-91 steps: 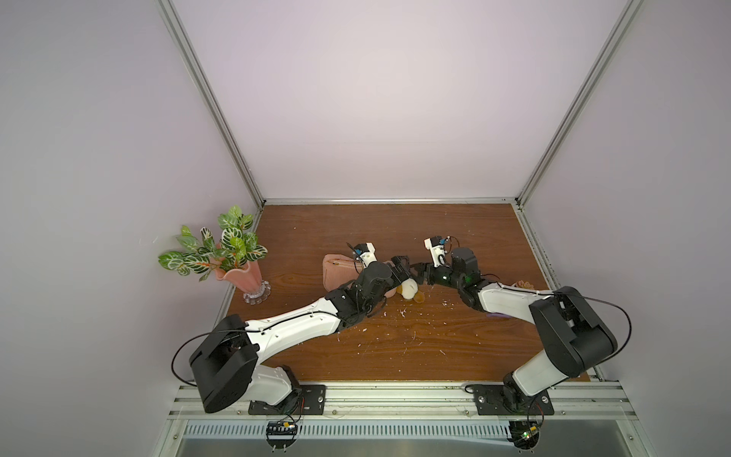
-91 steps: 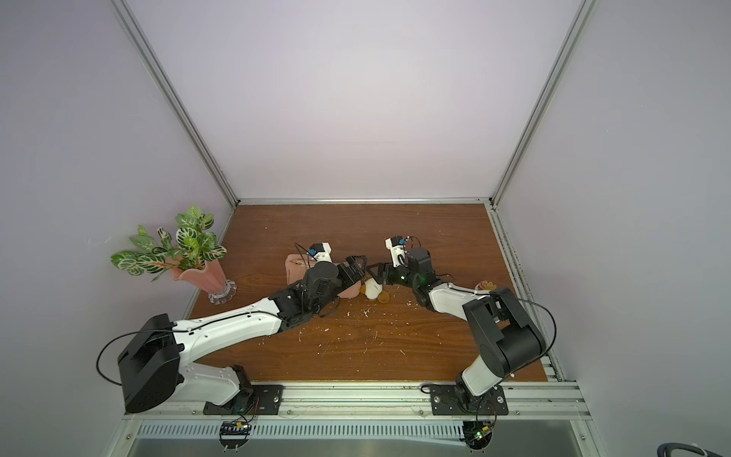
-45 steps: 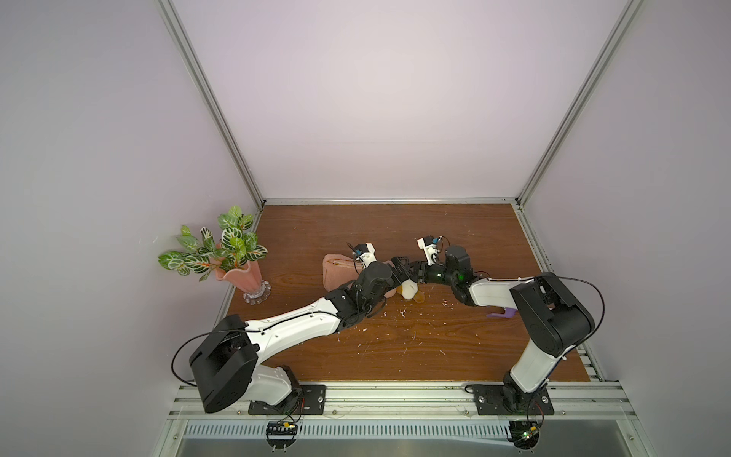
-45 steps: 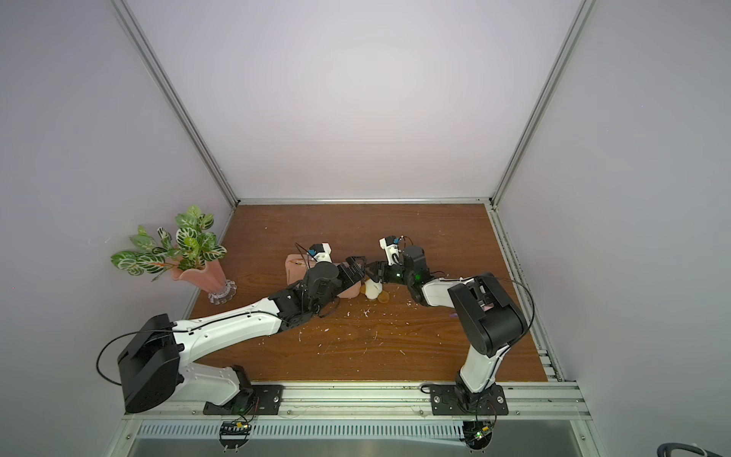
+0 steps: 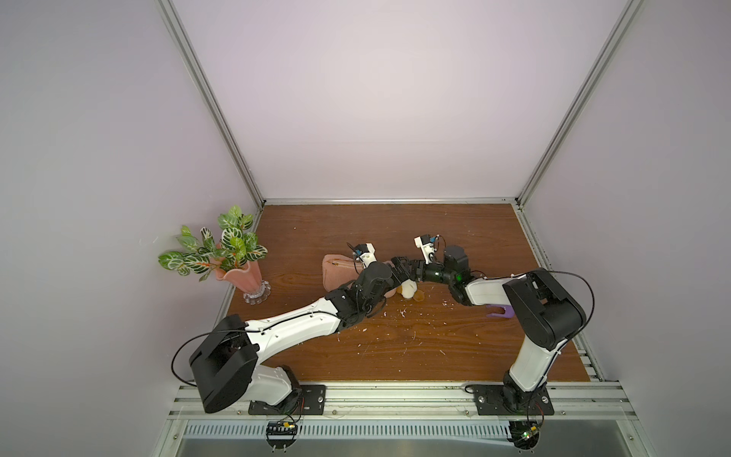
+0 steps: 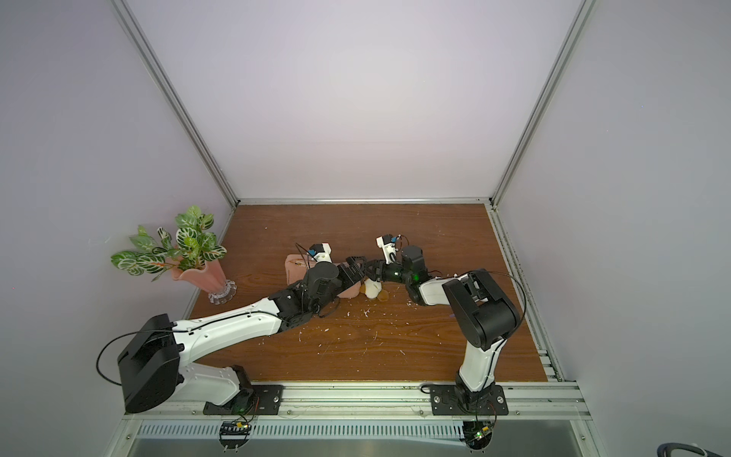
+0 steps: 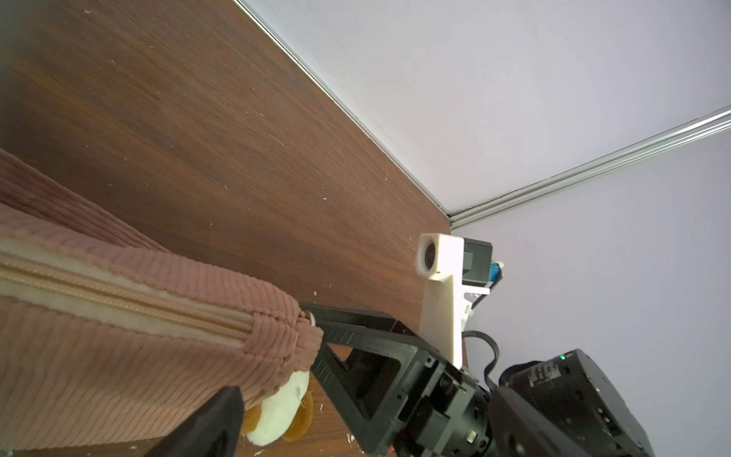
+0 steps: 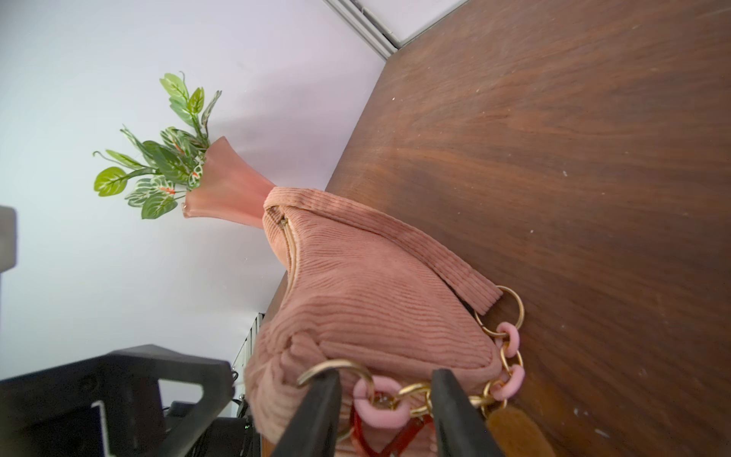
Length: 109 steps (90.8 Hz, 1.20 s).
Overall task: Remove the decoration from the bag
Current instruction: Remove the decoration item from the bag.
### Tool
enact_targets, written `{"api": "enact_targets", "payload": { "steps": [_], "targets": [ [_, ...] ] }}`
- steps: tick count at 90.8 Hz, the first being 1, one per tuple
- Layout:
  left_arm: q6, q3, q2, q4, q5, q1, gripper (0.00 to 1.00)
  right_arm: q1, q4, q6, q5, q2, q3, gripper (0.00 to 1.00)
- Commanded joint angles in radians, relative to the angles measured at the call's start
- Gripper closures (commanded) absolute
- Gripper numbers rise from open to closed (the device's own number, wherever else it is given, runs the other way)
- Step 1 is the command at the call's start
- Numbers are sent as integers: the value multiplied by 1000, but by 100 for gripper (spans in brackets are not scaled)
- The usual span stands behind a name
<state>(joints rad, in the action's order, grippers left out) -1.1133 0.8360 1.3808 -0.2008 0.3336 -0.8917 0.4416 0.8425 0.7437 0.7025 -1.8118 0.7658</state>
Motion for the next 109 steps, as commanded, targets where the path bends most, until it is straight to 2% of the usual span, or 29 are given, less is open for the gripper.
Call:
{"api": "enact_targets", "payload": {
  "steps": [1,16,28,47,80,109],
  "targets": [
    [8,17,-16,22,1,8,2,10,97,46,61,-19,33,63],
    [7,18,-15,22,-3,8,2,11,168,89,95,-35,25,80],
    [2,20,-14,22,-15,8,2,7,171,86,97,-8,2,100],
    [-20,20,-11,20,-33,8,3,-11,110,49,78,70,-31,100],
    [-133,15,6,-4,-61,8,5,-21,-128,-72,39,199,-27,100],
    [-221,14,74,-88,-74,-16,12,-21,-195,-98,54,229,-33,100]
  ]
}}
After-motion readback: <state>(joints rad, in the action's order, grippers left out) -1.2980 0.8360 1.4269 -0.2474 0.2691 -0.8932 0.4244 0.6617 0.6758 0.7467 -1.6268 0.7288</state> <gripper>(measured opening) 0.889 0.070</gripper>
